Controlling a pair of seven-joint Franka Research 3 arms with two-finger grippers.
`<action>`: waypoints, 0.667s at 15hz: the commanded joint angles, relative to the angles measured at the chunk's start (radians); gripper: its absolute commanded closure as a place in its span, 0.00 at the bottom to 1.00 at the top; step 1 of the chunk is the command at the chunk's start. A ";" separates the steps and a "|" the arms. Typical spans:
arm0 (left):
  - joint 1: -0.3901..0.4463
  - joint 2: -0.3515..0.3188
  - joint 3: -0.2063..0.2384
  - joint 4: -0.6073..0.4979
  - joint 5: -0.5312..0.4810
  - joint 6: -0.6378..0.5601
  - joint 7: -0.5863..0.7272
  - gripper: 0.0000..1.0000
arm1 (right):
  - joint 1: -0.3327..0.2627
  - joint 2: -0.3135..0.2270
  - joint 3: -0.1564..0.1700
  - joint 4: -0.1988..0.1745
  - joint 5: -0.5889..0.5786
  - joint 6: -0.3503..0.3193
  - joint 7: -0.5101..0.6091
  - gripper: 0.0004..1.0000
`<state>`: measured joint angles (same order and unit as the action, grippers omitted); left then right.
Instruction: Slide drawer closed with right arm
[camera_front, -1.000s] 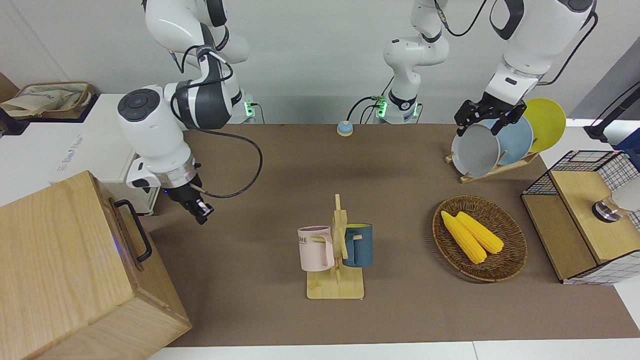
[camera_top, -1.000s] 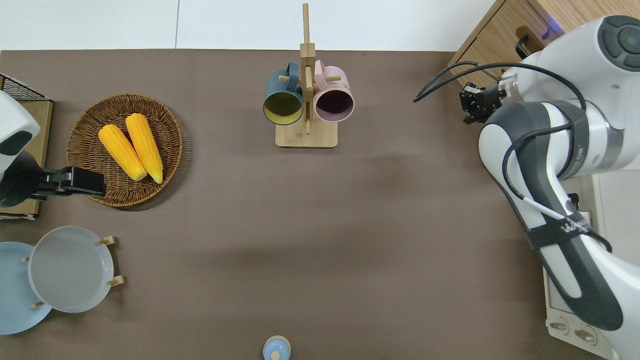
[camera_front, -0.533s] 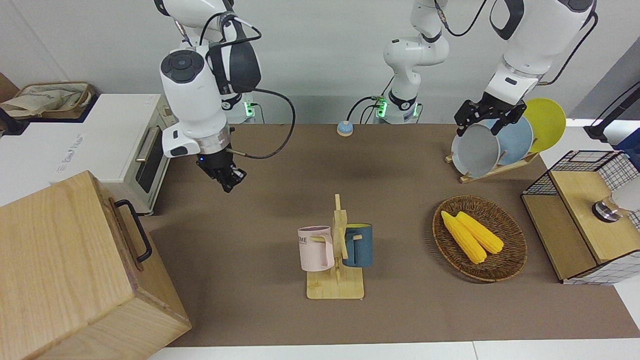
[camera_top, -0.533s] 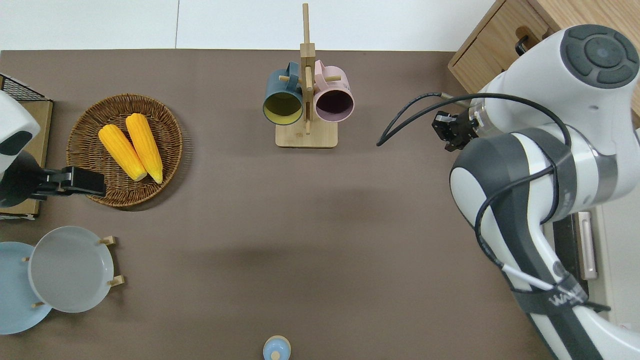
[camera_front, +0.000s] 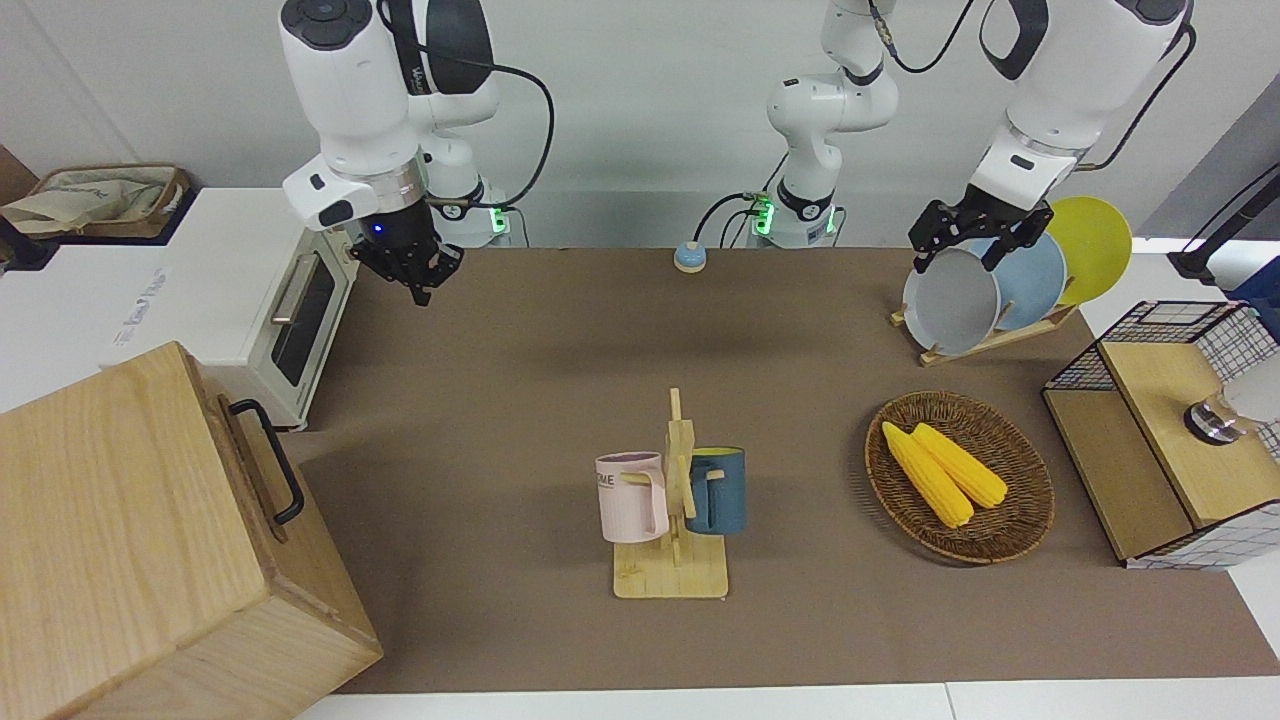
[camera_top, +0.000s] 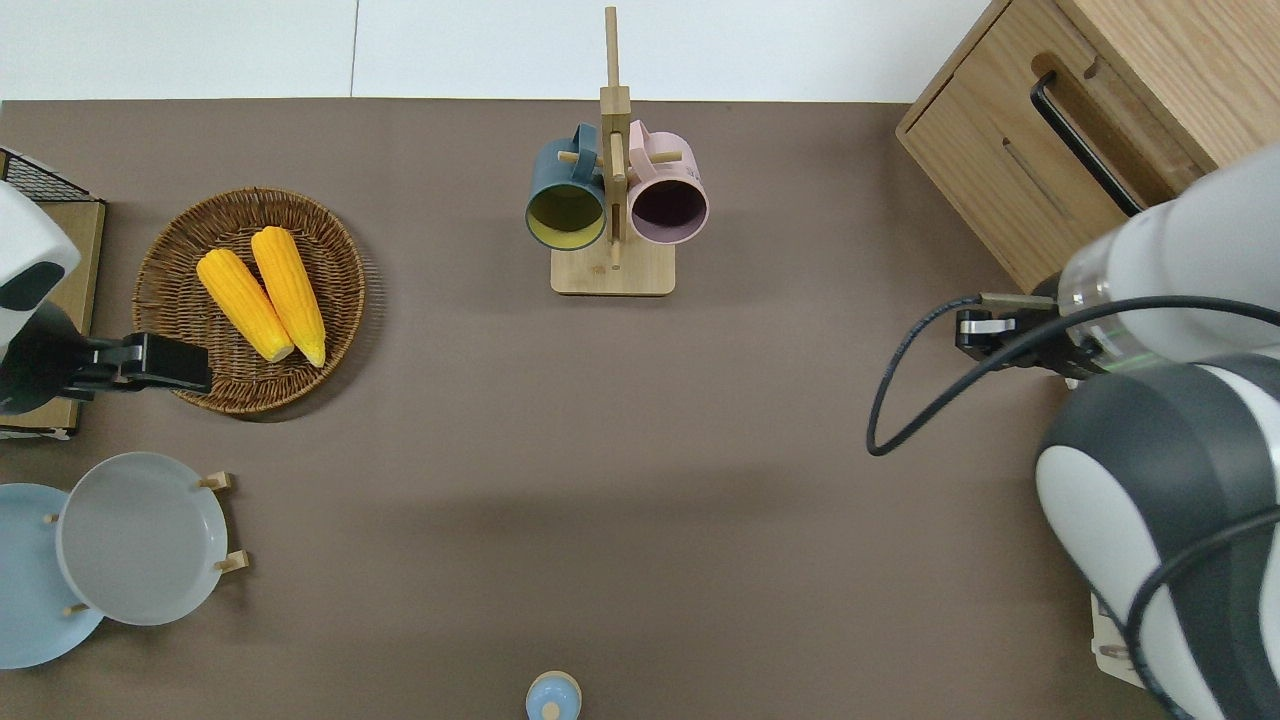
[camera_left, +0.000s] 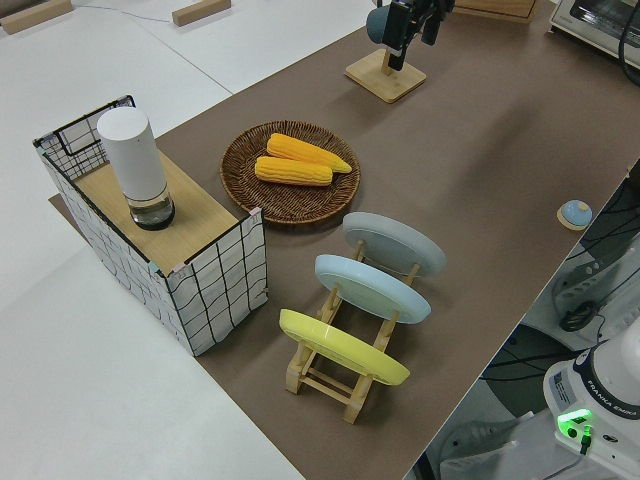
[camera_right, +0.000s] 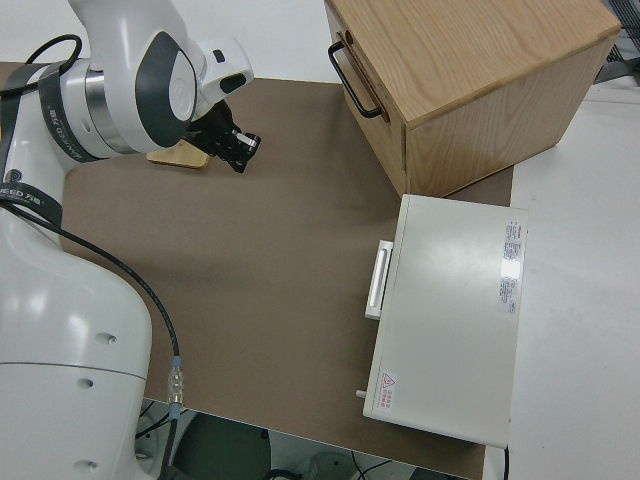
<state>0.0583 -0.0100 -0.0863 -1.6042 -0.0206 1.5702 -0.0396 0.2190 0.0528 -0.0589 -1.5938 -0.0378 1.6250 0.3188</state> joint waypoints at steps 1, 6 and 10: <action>-0.005 -0.010 0.005 -0.005 0.011 -0.013 0.007 0.00 | -0.012 -0.066 -0.047 -0.072 0.015 0.003 -0.165 1.00; -0.006 -0.010 0.005 -0.005 0.011 -0.012 0.007 0.00 | -0.058 -0.070 -0.091 -0.077 0.102 0.004 -0.328 1.00; -0.006 -0.010 0.005 -0.005 0.011 -0.013 0.007 0.00 | -0.066 -0.062 -0.093 -0.072 0.110 0.004 -0.325 0.93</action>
<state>0.0583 -0.0100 -0.0863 -1.6042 -0.0206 1.5702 -0.0396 0.1667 0.0033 -0.1589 -1.6468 0.0383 1.6220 0.0222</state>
